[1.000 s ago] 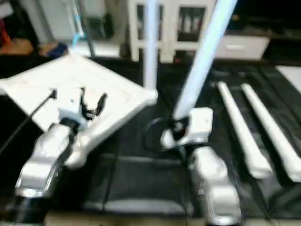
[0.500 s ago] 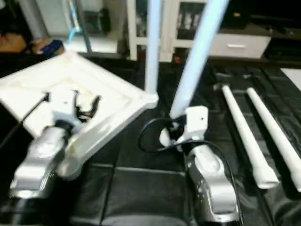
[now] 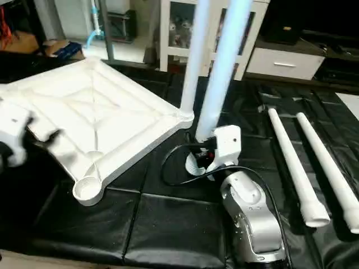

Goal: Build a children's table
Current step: Move to table

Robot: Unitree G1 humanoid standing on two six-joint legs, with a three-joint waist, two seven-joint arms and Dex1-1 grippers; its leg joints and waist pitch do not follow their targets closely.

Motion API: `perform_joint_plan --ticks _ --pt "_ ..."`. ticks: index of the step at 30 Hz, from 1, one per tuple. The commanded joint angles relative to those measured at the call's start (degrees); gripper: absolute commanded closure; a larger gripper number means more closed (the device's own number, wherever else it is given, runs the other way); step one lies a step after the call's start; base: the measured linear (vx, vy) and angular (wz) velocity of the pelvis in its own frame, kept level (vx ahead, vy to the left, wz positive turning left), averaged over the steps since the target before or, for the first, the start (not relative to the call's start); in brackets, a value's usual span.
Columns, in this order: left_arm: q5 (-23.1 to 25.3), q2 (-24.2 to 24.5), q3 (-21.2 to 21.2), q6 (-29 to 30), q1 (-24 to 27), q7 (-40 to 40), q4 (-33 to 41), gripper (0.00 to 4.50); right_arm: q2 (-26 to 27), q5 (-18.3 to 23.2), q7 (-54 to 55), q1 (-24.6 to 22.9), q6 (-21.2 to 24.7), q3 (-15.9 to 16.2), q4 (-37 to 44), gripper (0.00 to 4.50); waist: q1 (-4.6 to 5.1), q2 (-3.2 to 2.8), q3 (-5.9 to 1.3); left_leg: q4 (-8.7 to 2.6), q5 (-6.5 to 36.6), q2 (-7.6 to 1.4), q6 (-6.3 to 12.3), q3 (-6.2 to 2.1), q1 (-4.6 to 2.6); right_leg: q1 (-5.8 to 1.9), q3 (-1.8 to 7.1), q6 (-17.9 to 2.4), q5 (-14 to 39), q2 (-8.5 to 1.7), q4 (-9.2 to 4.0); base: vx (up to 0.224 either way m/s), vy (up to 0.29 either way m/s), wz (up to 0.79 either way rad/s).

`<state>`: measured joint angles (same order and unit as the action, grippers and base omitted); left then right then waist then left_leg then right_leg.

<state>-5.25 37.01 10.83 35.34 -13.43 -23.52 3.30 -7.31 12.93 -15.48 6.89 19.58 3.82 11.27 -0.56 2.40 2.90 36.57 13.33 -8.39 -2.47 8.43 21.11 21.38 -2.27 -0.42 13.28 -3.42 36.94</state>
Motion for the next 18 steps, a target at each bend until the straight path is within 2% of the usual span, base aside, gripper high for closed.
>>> perform_joint_plan --ticks 1,2,3,4,5,6,8,9,11,12,13,14,15,17,18 --pt "1.6 0.4 -0.9 1.6 -1.4 1.2 -1.7 0.76 -0.4 0.3 -0.5 1.3 0.0 -0.3 0.9 2.67 0.04 -1.35 -2.86 -6.02 5.8 -4.21 -1.56 -1.54 -0.86 -1.47 2.94 -10.8 -1.2 -4.61 -3.84 0.000 0.000 0.00" --pt "1.9 0.5 -1.3 1.8 -1.6 1.4 -2.3 0.76 -0.5 0.2 -0.7 1.4 -0.1 -0.2 0.7 2.67 -0.05 -1.10 -2.84 -6.03 5.2 -4.18 -1.39 -1.46 -0.86 -1.48 2.93 -11.0 -2.1 -4.61 -3.80 0.000 0.000 0.00" --pt "3.0 0.6 -3.0 1.3 -2.0 1.0 -3.7 0.76 -0.6 0.2 -0.9 1.9 -0.4 -0.1 0.4 2.67 -0.06 -1.16 -2.79 -6.09 5.7 -4.20 -1.42 -1.50 -0.90 -1.54 2.93 -11.1 -2.0 -4.66 -3.84 0.000 0.000 0.00" --pt "3.0 0.6 -3.0 1.3 -2.0 1.0 -3.7 0.76 -0.6 0.2 -0.9 1.9 -0.4 -0.1 0.4 2.67 -0.04 -1.12 -2.77 -6.13 6.1 -4.19 -1.50 -1.48 -0.93 -1.51 2.92 -11.1 -1.5 -4.63 -3.90 0.000 0.000 0.00" --pt "3.7 0.6 -5.5 -0.1 -2.9 -0.6 -5.7 0.76 -0.7 0.2 -1.0 2.3 -0.6 -0.1 0.1 2.67 0.03 -0.93 -2.74 -6.24 6.8 -4.31 -1.64 -1.53 -0.91 -1.58 2.94 -11.2 -0.9 -4.70 -3.90 0.000 0.000 0.00" --pt "4.2 0.3 -6.7 -1.2 -3.7 -1.2 -6.9 0.76 -0.7 0.2 -1.0 2.4 -0.7 -0.1 0.0 2.67 -0.08 -0.92 -2.61 -6.28 7.7 -4.23 -1.60 -1.43 -1.11 -1.31 3.01 -11.0 0.5 -4.66 -4.19 0.000 0.000 0.00" --pt "4.1 -0.1 -9.9 -2.9 -7.0 -3.3 -9.7 0.76 -0.6 0.2 -0.9 2.7 -0.7 -0.2 -0.2 2.67 -0.20 -1.24 -2.67 -6.34 8.0 -4.34 -2.03 -1.45 -1.20 -1.30 3.04 -11.1 0.7 -4.78 -4.12 0.000 0.000 0.00" --pt "4.3 -0.3 -10.8 -3.6 -8.4 -3.9 -10.6 0.76 -0.6 0.1 -0.9 2.7 -0.8 -0.2 -0.2 2.67 -0.36 -1.13 -2.67 -6.33 8.3 -4.33 -2.31 -1.37 -1.37 -1.19 3.06 -11.0 0.9 -4.78 -4.24 0.000 0.000 0.00" --pt "3.4 -1.4 -11.7 -2.5 -11.8 -5.6 -11.9 0.76 -0.6 0.1 -0.9 2.6 -0.7 -0.3 0.1 2.67 -0.69 -0.98 -2.77 -6.28 6.9 -4.39 -2.62 -1.31 -1.27 -1.41 3.06 -11.2 -1.1 -4.89 -4.02 0.000 0.000 0.00" --pt "3.0 -1.8 -11.7 -1.8 -12.7 -6.1 -12.3 0.76 -0.5 0.1 -0.9 2.5 -0.7 -0.3 0.2 2.67 -0.79 -1.38 -2.82 -6.21 6.1 -4.30 -2.98 -1.26 -1.23 -1.47 3.03 -11.4 -2.8 -4.80 -3.96 0.000 0.000 0.00" --pt "3.0 -1.8 -11.7 -1.8 -12.7 -6.1 -12.3 0.76 -0.5 0.1 -0.9 2.5 -0.7 -0.3 0.2 2.67 -0.79 -1.38 -2.82 -6.21 6.1 -4.30 -2.98 -1.26 -1.23 -1.47 3.03 -11.4 -2.8 -4.80 -3.96 0.000 0.000 0.00" --pt "1.4 -3.2 -11.0 1.4 -14.8 -6.3 -13.3 0.76 -0.5 -0.1 -0.7 2.3 -0.7 -0.4 0.5 2.67 -0.92 -1.05 -2.85 -6.17 4.9 -4.29 -2.87 -1.28 -0.95 -1.84 3.04 -11.9 -4.2 -4.94 -3.70 0.000 0.000 0.00" --pt "0.7 -4.0 -10.4 3.3 -15.6 -5.9 -13.8 0.76 -0.6 -0.3 -0.6 2.3 -0.7 -0.4 0.5 2.67 -0.96 -1.62 -2.96 -5.98 4.6 -4.20 -3.12 -1.14 -1.25 -1.65 3.00 -12.3 -5.1 -4.86 -3.68 0.000 0.000 0.00" --pt "0.4 -5.5 -9.8 8.2 -18.0 -4.5 -16.4 0.76 -0.5 -0.1 -0.3 1.9 -0.7 -0.7 0.9 2.67 -0.95 -1.55 -2.98 -5.84 4.0 -4.13 -3.11 -1.06 -1.13 -1.90 3.06 -13.0 -6.0 -4.92 -3.60 0.000 0.000 0.00" --pt "1.4 -5.4 -10.7 10.7 -18.8 -4.0 -18.0 0.76 -0.5 -0.1 -0.2 1.8 -0.7 -0.7 1.1 2.67 -1.04 -1.79 -3.07 -5.70 3.3 -4.03 -2.65 -0.98 -1.05 -2.02 3.15 -13.2 -6.8 -4.93 -3.64 0.000 0.000 0.00"
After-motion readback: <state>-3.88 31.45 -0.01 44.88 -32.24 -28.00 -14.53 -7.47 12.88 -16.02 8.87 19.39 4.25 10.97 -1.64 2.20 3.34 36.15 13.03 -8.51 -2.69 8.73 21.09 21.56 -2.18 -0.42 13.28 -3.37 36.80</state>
